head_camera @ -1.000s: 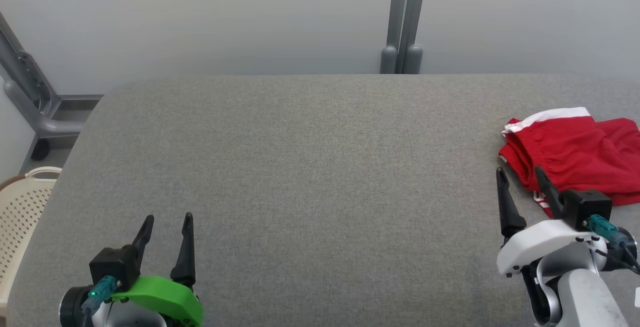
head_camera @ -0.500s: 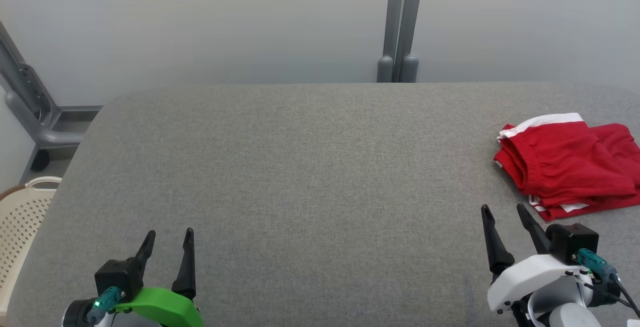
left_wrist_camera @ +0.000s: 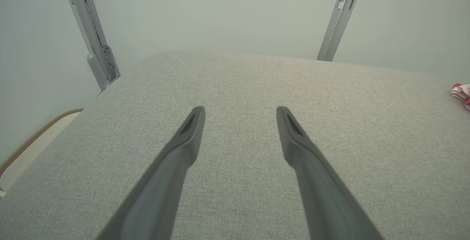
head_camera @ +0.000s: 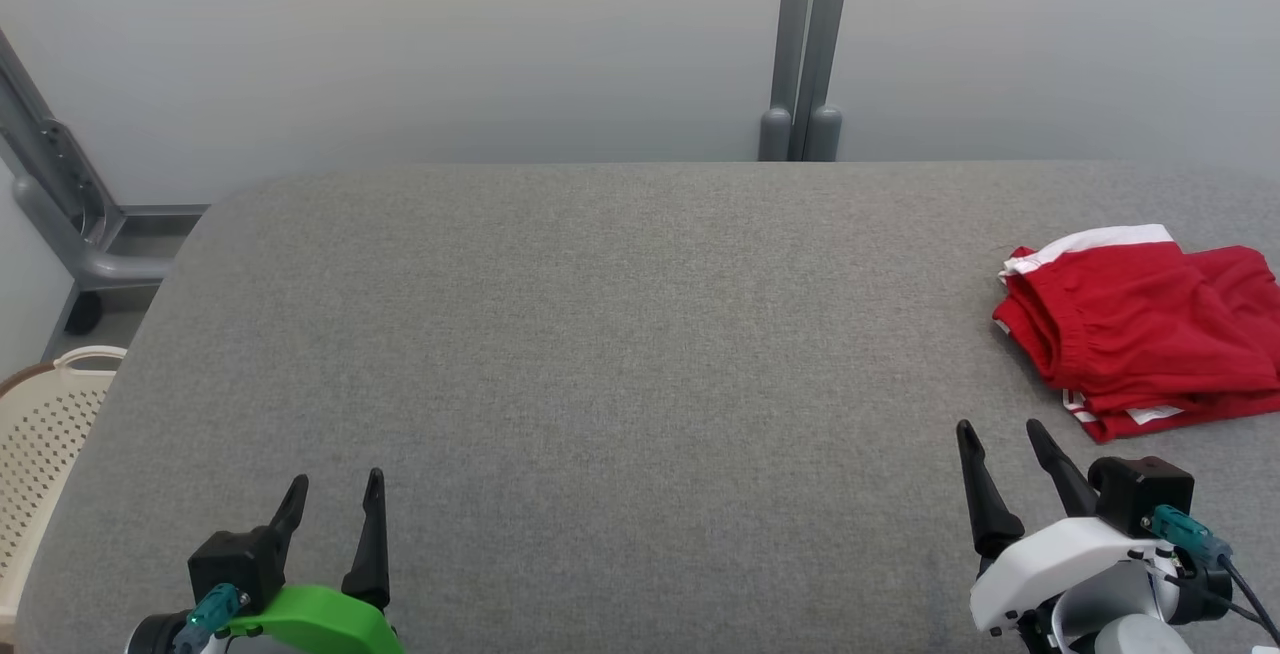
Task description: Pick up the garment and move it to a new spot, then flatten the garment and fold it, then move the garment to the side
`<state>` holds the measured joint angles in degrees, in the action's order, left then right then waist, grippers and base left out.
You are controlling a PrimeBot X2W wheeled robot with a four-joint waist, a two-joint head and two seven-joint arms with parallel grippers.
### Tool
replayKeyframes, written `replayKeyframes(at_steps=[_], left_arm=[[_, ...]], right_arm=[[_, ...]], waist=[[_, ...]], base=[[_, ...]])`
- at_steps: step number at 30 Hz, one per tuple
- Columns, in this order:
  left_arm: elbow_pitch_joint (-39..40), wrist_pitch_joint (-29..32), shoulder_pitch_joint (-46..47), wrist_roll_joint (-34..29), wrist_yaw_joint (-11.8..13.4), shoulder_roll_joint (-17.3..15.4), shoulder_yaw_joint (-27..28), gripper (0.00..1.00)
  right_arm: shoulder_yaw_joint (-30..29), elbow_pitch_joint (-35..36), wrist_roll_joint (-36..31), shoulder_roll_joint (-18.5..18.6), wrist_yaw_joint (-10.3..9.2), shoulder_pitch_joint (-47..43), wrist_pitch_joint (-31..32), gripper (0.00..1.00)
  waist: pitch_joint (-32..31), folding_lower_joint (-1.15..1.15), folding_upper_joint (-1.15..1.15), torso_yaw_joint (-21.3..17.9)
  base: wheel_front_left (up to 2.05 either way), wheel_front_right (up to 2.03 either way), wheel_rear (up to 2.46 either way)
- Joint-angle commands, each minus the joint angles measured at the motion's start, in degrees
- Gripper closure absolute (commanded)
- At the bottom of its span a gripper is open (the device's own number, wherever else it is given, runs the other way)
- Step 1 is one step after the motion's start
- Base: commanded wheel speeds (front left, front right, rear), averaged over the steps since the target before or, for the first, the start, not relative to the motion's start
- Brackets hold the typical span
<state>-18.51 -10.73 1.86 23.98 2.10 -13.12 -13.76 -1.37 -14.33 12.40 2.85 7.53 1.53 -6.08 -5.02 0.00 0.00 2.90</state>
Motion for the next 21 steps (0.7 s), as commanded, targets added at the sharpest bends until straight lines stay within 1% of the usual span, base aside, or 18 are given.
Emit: replayKeyframes(at_steps=[1, 14, 15, 18, 21], left_arm=[[0.18, -0.36, -0.21, 0.09, 0.24, -0.14, -0.19, 0.00], [0.57, -0.36, -0.05, 0.33, 0.93, -0.33, -0.61, 0.00], [0.40, -0.01, 0.00, 0.20, 0.68, -0.02, -0.65, 1.00], [-1.01, 0.18, -0.76, 0.18, 0.74, 0.42, -1.02, 1.00], [-1.18, 1.07, -0.50, 2.68, 0.34, 0.85, -0.21, 1.00]], right_arm=[[0.16, -0.01, 0.61, 0.12, -0.09, 0.00, 0.05, 0.00], [0.85, -0.84, 2.07, 0.11, -0.09, 0.12, -0.56, 0.00], [0.81, -0.75, 1.68, -0.01, 0.00, 0.02, -0.17, 1.00], [0.80, -2.18, 1.64, -0.27, 0.00, -0.76, -0.04, 1.00], [0.14, -2.44, 4.48, -0.29, 0.00, -0.53, 0.62, 1.00]], waist=[[0.11, 0.00, 0.00, 0.13], [0.15, 0.00, 0.00, 0.40], [0.16, 0.00, 0.00, 0.40], [0.16, 0.00, 0.00, 0.40], [0.26, 0.00, 0.00, 0.33]], base=[[0.00, 0.00, 0.00], [0.00, 0.00, 0.00], [0.00, 0.00, 0.00], [0.00, 0.00, 0.00], [0.00, 0.00, 0.00]])
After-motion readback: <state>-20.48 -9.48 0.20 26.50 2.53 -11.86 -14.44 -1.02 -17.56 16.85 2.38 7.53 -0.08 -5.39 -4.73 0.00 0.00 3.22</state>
